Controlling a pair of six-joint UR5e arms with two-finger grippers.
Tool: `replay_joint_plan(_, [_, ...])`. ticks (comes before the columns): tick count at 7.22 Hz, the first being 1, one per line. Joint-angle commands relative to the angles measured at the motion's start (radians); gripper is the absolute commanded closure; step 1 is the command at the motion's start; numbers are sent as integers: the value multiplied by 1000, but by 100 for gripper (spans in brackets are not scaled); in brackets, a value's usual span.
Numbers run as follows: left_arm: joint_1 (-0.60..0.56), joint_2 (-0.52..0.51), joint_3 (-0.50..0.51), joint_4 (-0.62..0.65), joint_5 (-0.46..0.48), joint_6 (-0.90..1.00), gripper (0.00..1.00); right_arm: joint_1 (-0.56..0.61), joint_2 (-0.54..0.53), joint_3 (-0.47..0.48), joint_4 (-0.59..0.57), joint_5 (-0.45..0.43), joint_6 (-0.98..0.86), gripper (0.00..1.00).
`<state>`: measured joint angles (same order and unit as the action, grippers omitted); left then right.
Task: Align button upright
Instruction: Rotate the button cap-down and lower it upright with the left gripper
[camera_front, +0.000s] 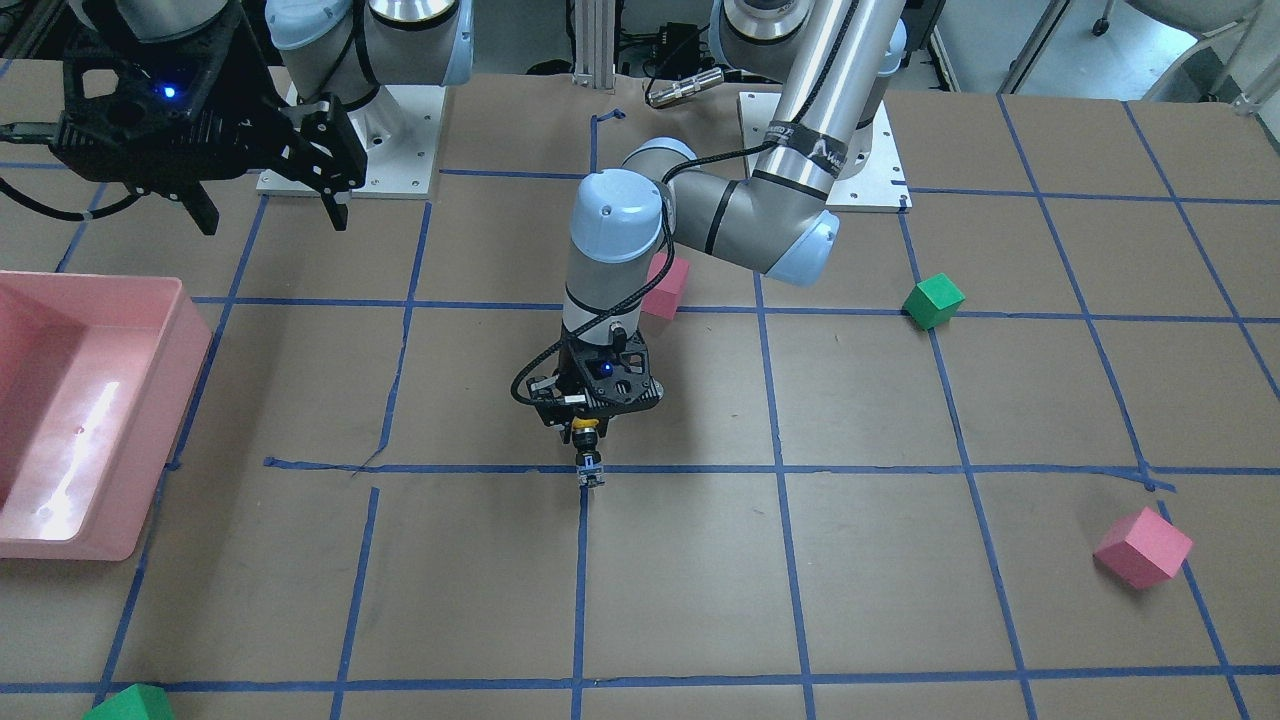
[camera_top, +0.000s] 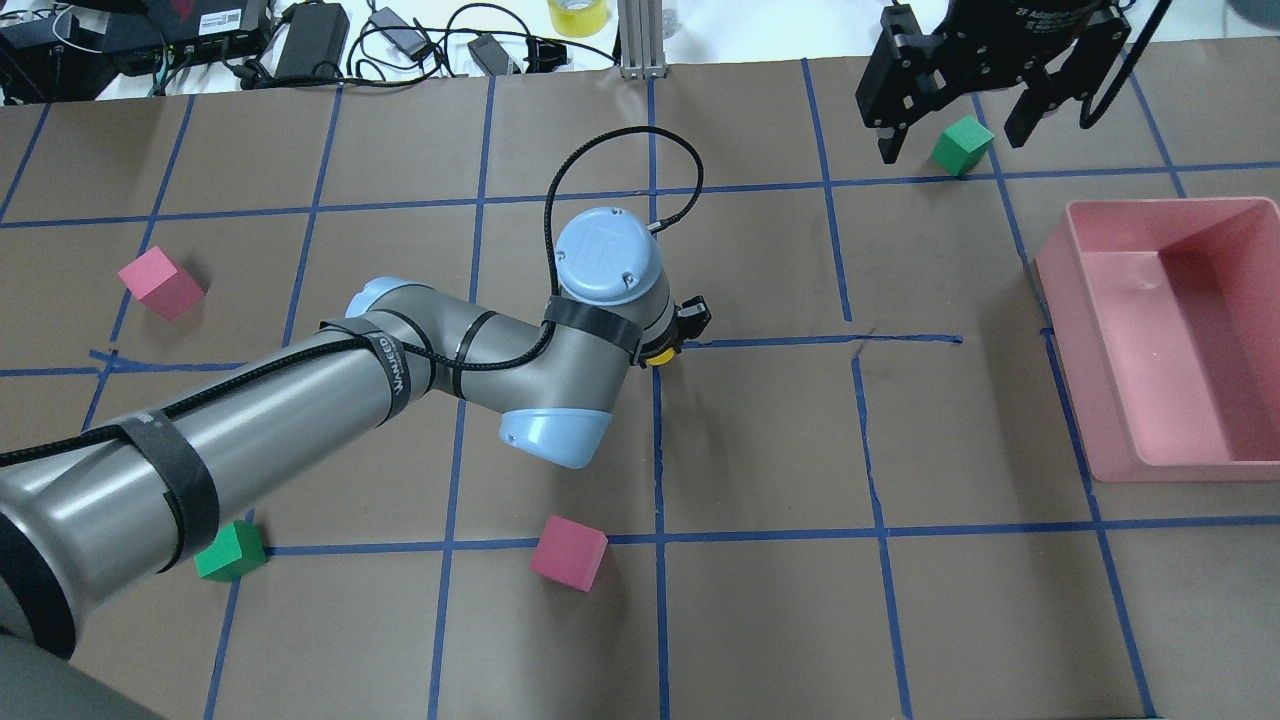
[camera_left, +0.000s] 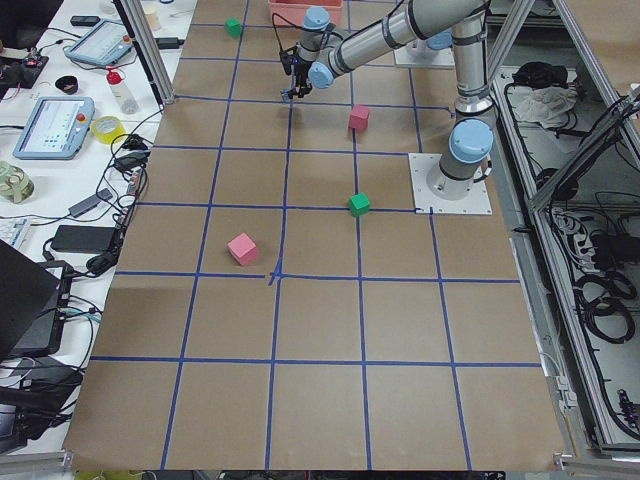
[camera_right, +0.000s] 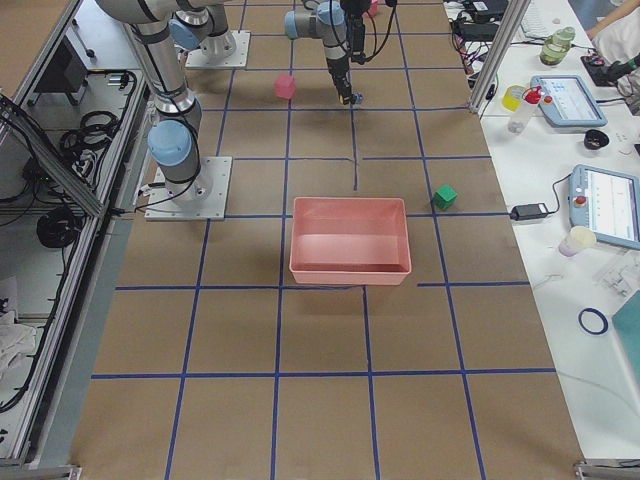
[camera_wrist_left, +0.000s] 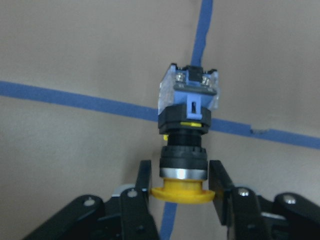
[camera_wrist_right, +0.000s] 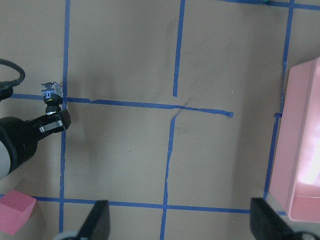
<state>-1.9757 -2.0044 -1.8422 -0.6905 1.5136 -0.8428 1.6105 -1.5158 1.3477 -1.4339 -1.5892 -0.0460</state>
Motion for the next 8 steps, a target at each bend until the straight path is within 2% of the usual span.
replay_joint_plan(1, [110,24,49,-249,-232,-136,100,-1,0,-1,0,-2,0,0])
replay_joint_plan(3, [283,32,75,-415,-599,-186,100,0,0,2,-2,0,0,0])
replay_joint_plan(4, [322,29,66,-431,-756,-191,100,0,2,2,-2,0,0,0])
replay_joint_plan(6, [328,-14,38,-440,-913,-194,100,-1,0,2,-2,0,0,0])
replay_joint_plan(7, [328,-17,17,-510,-917,-184,100,0,0,2,-7,3,0,0])
replay_joint_plan(8, [328,-34,11,-518,-918,-183,100,0,0,2,-4,8,0,0])
